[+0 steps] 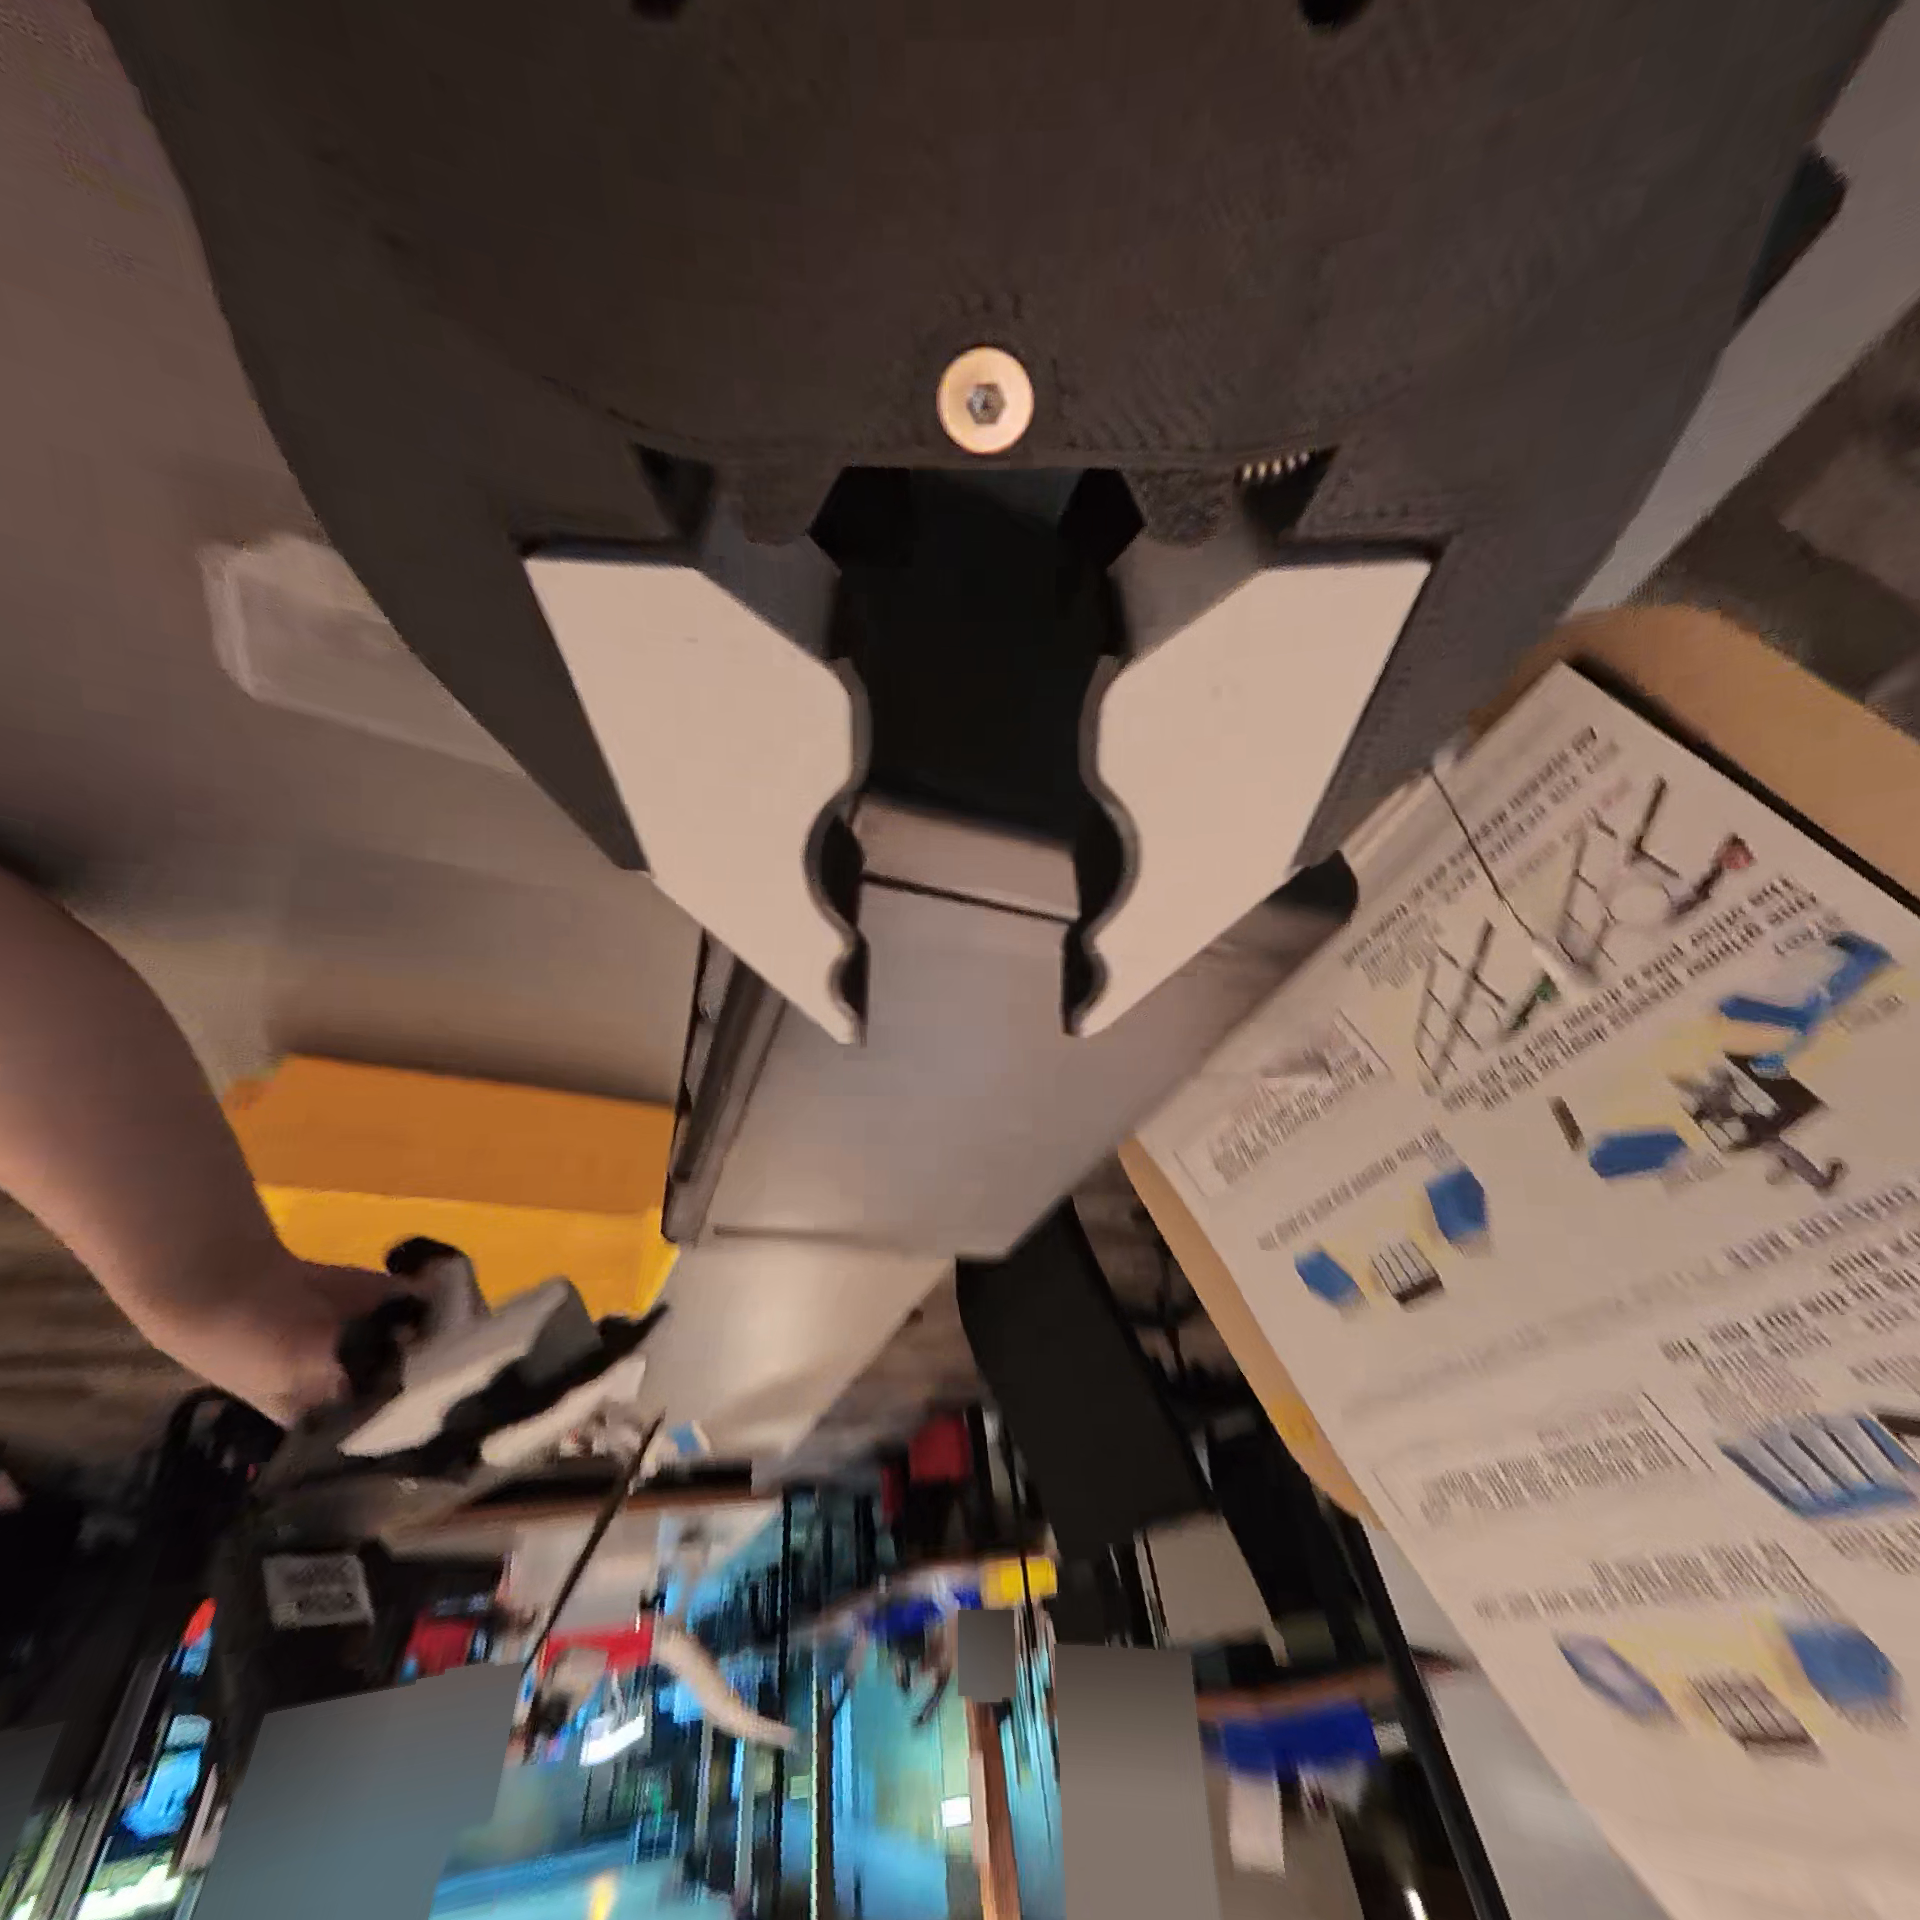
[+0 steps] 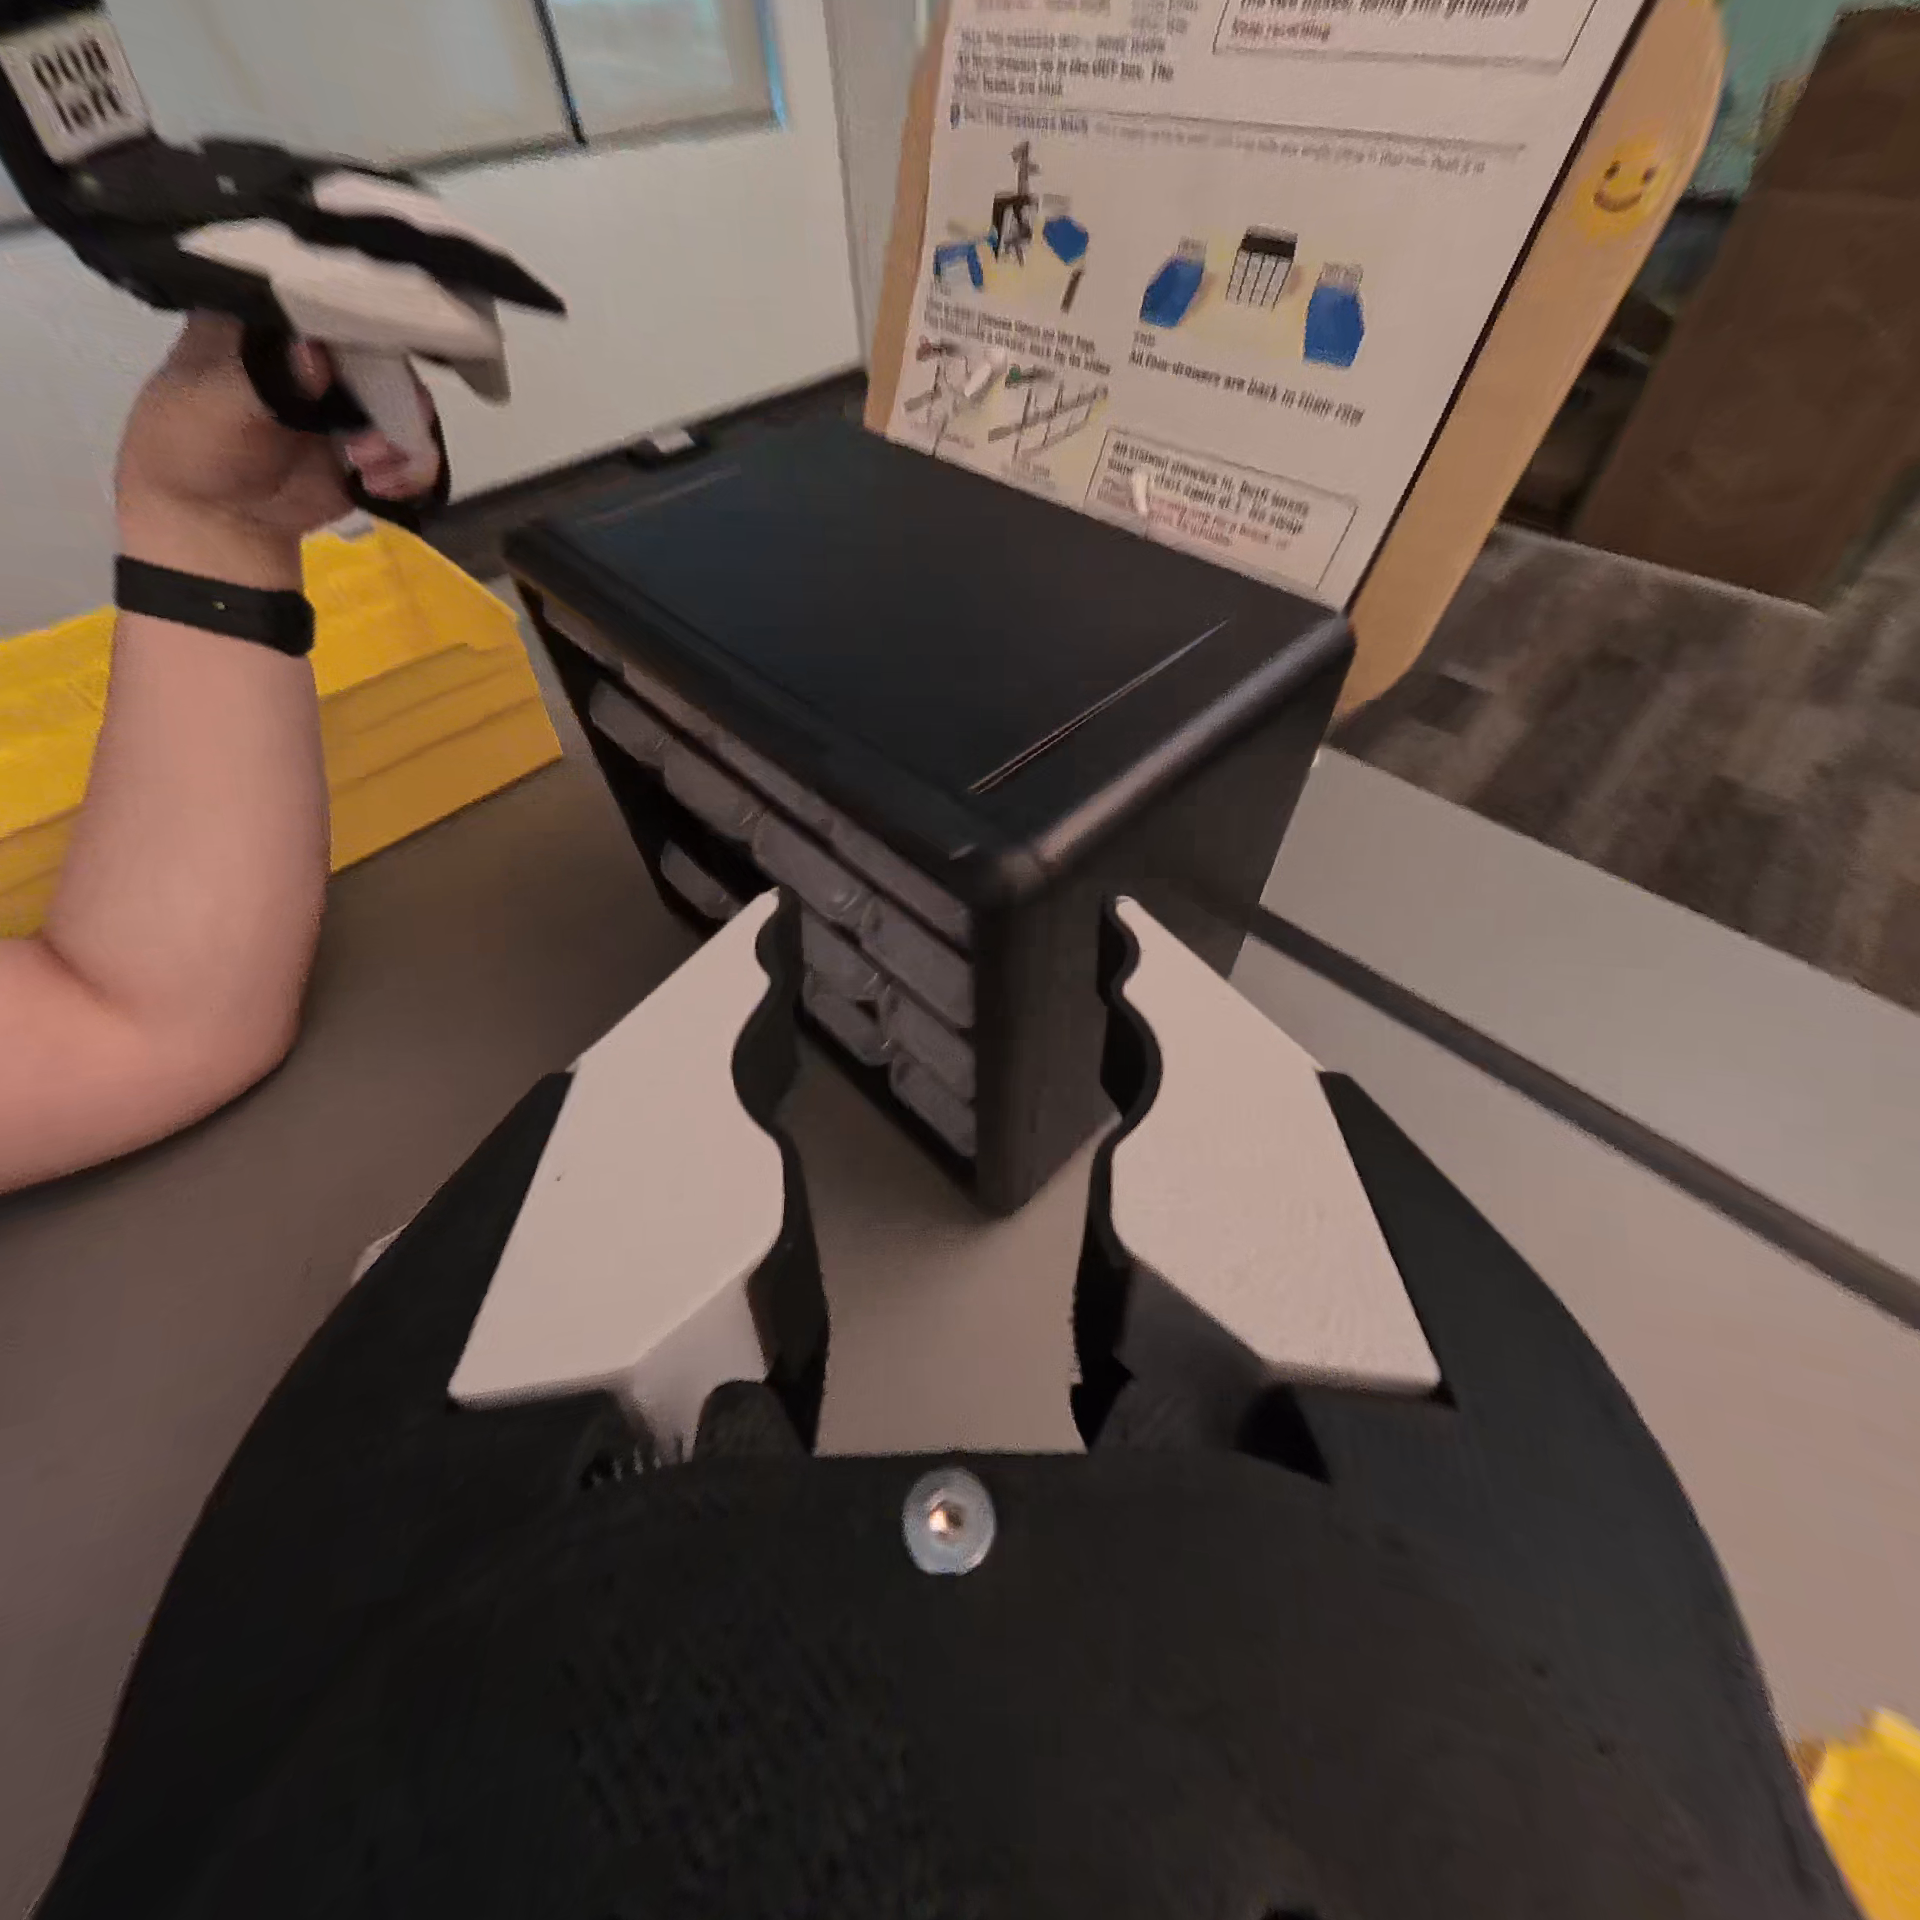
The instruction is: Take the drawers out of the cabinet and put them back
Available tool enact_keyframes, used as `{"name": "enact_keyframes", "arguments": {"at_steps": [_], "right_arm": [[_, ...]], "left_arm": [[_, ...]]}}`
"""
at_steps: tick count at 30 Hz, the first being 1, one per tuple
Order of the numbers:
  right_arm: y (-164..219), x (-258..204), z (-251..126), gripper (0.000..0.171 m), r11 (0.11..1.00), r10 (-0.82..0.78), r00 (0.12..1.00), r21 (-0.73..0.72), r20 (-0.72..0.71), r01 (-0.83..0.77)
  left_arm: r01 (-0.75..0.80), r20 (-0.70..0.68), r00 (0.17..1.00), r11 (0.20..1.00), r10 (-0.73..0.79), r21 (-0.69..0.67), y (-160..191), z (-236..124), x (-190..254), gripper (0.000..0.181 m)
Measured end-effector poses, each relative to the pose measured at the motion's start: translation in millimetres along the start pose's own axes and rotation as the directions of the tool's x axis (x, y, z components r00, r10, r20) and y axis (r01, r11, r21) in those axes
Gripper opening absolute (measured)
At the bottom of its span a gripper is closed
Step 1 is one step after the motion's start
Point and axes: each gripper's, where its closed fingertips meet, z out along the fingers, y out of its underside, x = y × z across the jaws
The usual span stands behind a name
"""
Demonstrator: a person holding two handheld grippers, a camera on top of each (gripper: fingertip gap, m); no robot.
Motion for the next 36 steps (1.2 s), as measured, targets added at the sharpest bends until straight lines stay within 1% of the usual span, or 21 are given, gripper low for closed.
{"name": "enact_keyframes", "arguments": {"at_steps": [1, 2, 3, 5, 7, 9, 10, 12, 13, 14, 17, 19, 22, 24, 25, 27, 28, 31, 34, 35, 36], "right_arm": [[3.1, -10.6, -1.1, 0.054, 0.999, 0.006, 1.000, -0.037, -0.025, -0.007], [8.0, -23.0, -0.4, 0.054, 0.997, 0.014, 0.999, -0.069, -0.035, -0.016], [14.9, -36.9, 2.3, 0.054, 0.995, 0.023, 0.999, -0.095, -0.032, -0.026], [39.6, -59.7, 9.8, 0.048, 0.982, 0.067, 0.996, -0.174, -0.050, -0.075], [70.0, -85.8, 20.6, 0.048, 0.955, 0.151, 0.988, -0.252, -0.033, -0.154], [104.2, -109.1, 30.2, 0.047, 0.907, 0.238, 0.971, -0.350, -0.034, -0.235], [120.0, -119.8, 33.9, 0.043, 0.875, 0.272, 0.961, -0.403, -0.048, -0.268], [147.9, -130.3, 41.3, 0.042, 0.818, 0.258, 0.959, -0.502, -0.118, -0.282], [157.3, -127.5, 45.3, 0.037, 0.801, 0.218, 0.960, -0.530, -0.175, -0.279], [163.6, -128.6, 50.4, 0.032, 0.783, 0.203, 0.959, -0.556, -0.197, -0.279], [180.0, -132.1, 62.0, 0.033, 0.694, 0.218, 0.944, -0.641, -0.246, -0.327], [183.6, -137.6, 68.5, 0.033, 0.662, 0.243, 0.936, -0.663, -0.253, -0.351], [200.5, -137.1, 69.2, 0.032, 0.581, 0.206, 0.936, -0.734, -0.286, -0.352], [211.5, -141.9, 68.6, 0.021, 0.526, 0.206, 0.944, -0.784, -0.258, -0.329], [217.9, -140.9, 65.9, 0.019, 0.495, 0.190, 0.950, -0.811, -0.248, -0.311], [224.3, -138.9, 59.5, 0.011, 0.459, 0.174, 0.962, -0.847, -0.210, -0.268], [223.4, -137.6, 56.2, 0.008, 0.460, 0.167, 0.969, -0.855, -0.180, -0.238], [218.4, -119.2, 42.8, 0.002, 0.484, 0.048, 0.995, -0.869, -0.092, -0.104], [208.4, -109.9, 27.1, 0.001, 0.528, -0.042, 0.997, -0.846, 0.066, 0.078], [200.3, -102.8, 18.2, 0.000, 0.542, -0.100, 0.990, -0.829, 0.100, 0.139], [188.2, -92.2, 6.6, 0.000, 0.556, -0.194, 0.972, -0.801, 0.132, 0.220]], "left_arm": [[0.005, -0.001, 1.000, 1.000, -0.005, 0.015, -1.2, 2.2, -3.0, 0.023], [0.019, -0.008, 1.000, 1.000, -0.019, 0.013, 0.6, 4.9, -5.2, 0.004], [0.037, -0.019, 0.999, 0.999, -0.037, 0.005, 4.0, 8.1, -6.9, 0.000], [0.076, -0.034, 0.996, 0.997, -0.077, -0.035, 14.4, 15.4, -9.9, 0.000], [0.099, -0.046, 0.994, 0.992, -0.103, -0.083, 25.3, 22.5, -11.2, 0.000], [0.102, -0.026, 0.994, 0.984, -0.107, -0.143, 37.6, 28.5, -15.0, 0.000], [0.096, -0.013, 0.995, 0.978, -0.100, -0.184, 45.3, 31.1, -16.6, 0.000], [0.084, 0.012, 0.996, 0.970, -0.083, -0.229, 53.1, 35.2, -18.9, 0.000], [0.085, 0.019, 0.996, 0.969, -0.083, -0.234, 53.3, 35.4, -19.2, 0.000], [0.085, 0.023, 0.996, 0.968, -0.082, -0.238, 53.6, 35.2, -19.0, 0.000], [0.086, 0.024, 0.996, 0.968, -0.082, -0.235, 53.6, 35.0, -18.8, 0.000], [0.097, 0.017, 0.995, 0.969, -0.096, -0.229, 53.6, 35.0, -18.9, 0.000], [0.104, 0.008, 0.994, 0.969, -0.105, -0.223, 53.7, 35.0, -18.8, 0.000], [0.106, 0.006, 0.994, 0.970, -0.107, -0.221, 53.7, 34.7, -18.7, 0.000], [0.105, 0.005, 0.994, 0.970, -0.107, -0.221, 53.8, 34.6, -18.6, 0.000], [0.101, 0.005, 0.995, 0.970, -0.102, -0.221, 53.8, 34.3, -18.3, 0.000], [0.099, 0.005, 0.995, 0.970, -0.100, -0.221, 53.8, 34.2, -18.2, 0.000], [0.098, 0.005, 0.995, 0.970, -0.100, -0.222, 53.8, 34.2, -18.2, 0.000], [0.101, 0.003, 0.995, 0.970, -0.103, -0.220, 53.8, 34.1, -18.1, 0.000], [0.102, 0.003, 0.995, 0.970, -0.104, -0.219, 53.8, 34.2, -18.1, 0.000], [0.101, 0.003, 0.995, 0.970, -0.103, -0.220, 53.8, 34.2, -18.1, 0.000]]}}
